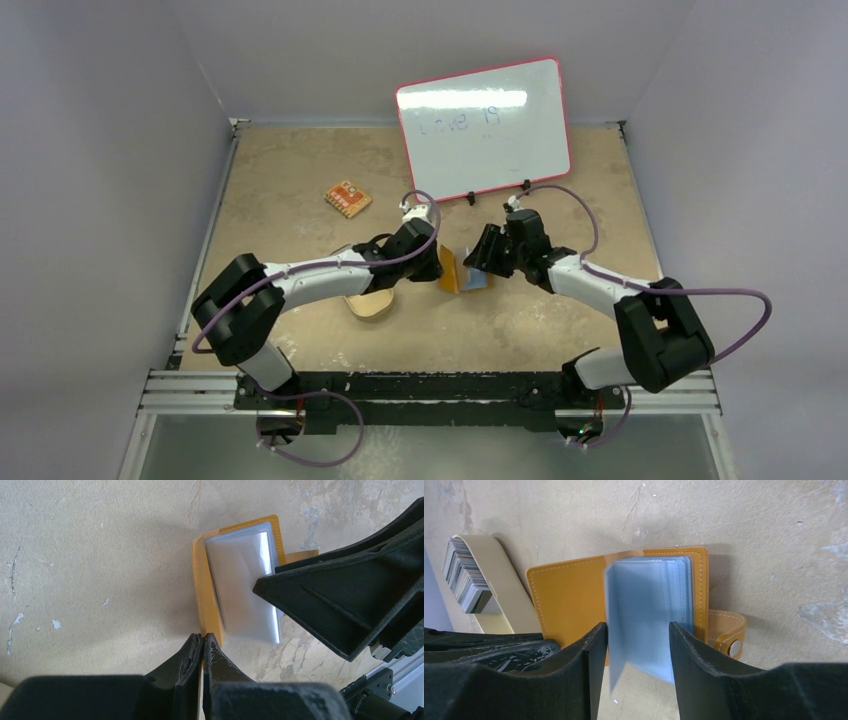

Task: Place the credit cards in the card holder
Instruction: Open the card holder at the center of the board.

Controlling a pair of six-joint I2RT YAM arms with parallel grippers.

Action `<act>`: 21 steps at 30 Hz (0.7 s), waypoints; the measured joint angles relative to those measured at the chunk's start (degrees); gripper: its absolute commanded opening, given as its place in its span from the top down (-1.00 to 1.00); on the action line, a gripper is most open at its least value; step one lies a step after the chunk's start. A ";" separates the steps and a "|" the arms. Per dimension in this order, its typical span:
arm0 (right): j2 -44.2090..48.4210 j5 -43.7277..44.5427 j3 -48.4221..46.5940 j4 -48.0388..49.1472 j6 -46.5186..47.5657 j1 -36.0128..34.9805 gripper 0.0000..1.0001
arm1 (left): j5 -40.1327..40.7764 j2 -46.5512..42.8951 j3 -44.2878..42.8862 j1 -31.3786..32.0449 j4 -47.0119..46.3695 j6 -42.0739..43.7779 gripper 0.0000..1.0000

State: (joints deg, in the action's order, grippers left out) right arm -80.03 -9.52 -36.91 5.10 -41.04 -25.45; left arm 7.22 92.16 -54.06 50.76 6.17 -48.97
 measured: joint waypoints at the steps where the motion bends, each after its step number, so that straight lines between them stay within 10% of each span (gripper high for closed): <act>1: -0.07 -0.28 0.04 0.31 -0.04 0.00 -0.01 | 0.04 0.00 0.17 0.00 -0.11 0.00 1.00; 21: 0.50 -5.51 3.13 5.62 -1.01 0.00 -0.03 | 0.57 0.00 1.49 0.00 -1.79 -0.04 1.00</act>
State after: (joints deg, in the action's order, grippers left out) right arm -79.53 -15.03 -33.78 10.72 -42.04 -25.45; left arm 7.79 92.16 -52.58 50.76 4.38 -49.01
